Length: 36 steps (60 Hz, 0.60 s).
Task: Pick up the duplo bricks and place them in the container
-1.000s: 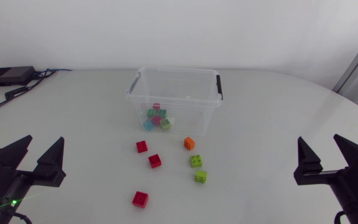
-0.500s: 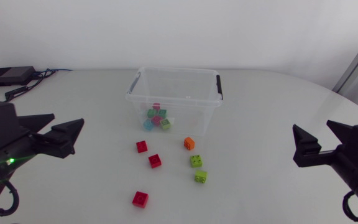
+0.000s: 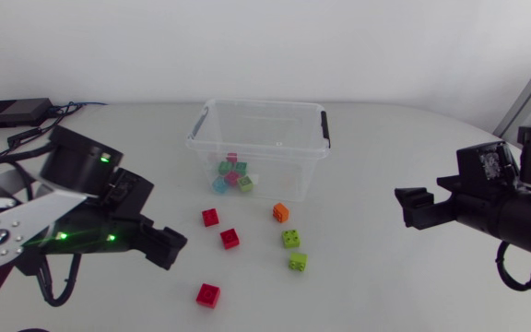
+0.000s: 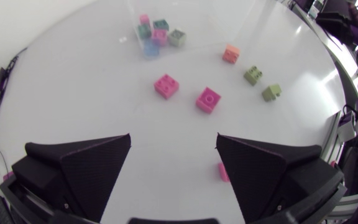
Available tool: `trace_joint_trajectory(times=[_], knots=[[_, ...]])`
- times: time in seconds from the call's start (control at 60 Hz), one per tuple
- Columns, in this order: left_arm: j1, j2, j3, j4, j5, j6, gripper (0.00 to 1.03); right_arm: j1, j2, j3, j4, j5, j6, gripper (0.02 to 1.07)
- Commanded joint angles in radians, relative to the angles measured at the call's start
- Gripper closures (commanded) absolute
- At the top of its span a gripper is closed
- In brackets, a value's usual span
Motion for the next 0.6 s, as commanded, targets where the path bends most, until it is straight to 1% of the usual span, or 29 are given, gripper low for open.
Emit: trace_joint_trajectory(times=[0.0, 0.033, 0.05, 0.117, 0.15, 0.2, 0.317, 0.367, 0.45, 0.467, 0.517, 0.583], knots=[[-0.057, 0.08, 0.072, -0.073, -0.004, -0.108, 0.07, 0.015, 0.03, 0.028, -0.019, 0.0, 0.057, 0.07], [-0.074, 0.103, 0.091, -0.107, -0.004, -0.131, 0.07, 0.02, 0.038, 0.028, -0.019, -0.004, 0.07, 0.07], [-0.094, 0.128, 0.116, -0.145, -0.004, -0.159, 0.07, 0.023, 0.044, 0.028, -0.019, -0.002, 0.087, 0.07], [-0.115, 0.184, 0.16, -0.206, -0.004, -0.21, 0.07, 0.035, 0.068, 0.031, -0.027, -0.002, 0.136, 0.07], [-0.141, 0.227, 0.185, -0.242, -0.004, -0.242, 0.07, 0.044, 0.079, 0.034, -0.038, -0.004, 0.168, 0.07], [-0.155, 0.301, 0.216, -0.268, -0.004, -0.298, 0.07, 0.066, 0.091, 0.039, -0.051, -0.002, 0.229, 0.07], [-0.194, 0.441, 0.269, -0.318, -0.008, -0.355, 0.08, 0.106, 0.122, 0.043, -0.07, 0.001, 0.32, 0.07], [-0.209, 0.513, 0.303, -0.358, -0.008, -0.372, 0.08, 0.127, 0.145, 0.051, -0.079, 0.007, 0.341, 0.07], [-0.227, 0.543, 0.312, -0.36, -0.008, -0.389, 0.08, 0.155, 0.179, 0.06, -0.088, 0.023, 0.354, 0.07], [-0.249, 0.553, 0.315, -0.36, -0.008, -0.398, 0.08, 0.167, 0.189, 0.063, -0.088, 0.032, 0.355, 0.07], [-0.264, 0.563, 0.323, -0.361, -0.008, -0.407, 0.08, 0.182, 0.206, 0.066, -0.088, 0.047, 0.355, 0.07], [-0.273, 0.583, 0.334, -0.355, -0.008, -0.421, 0.12, 0.192, 0.217, 0.066, -0.079, 0.052, 0.355, 0.07]])
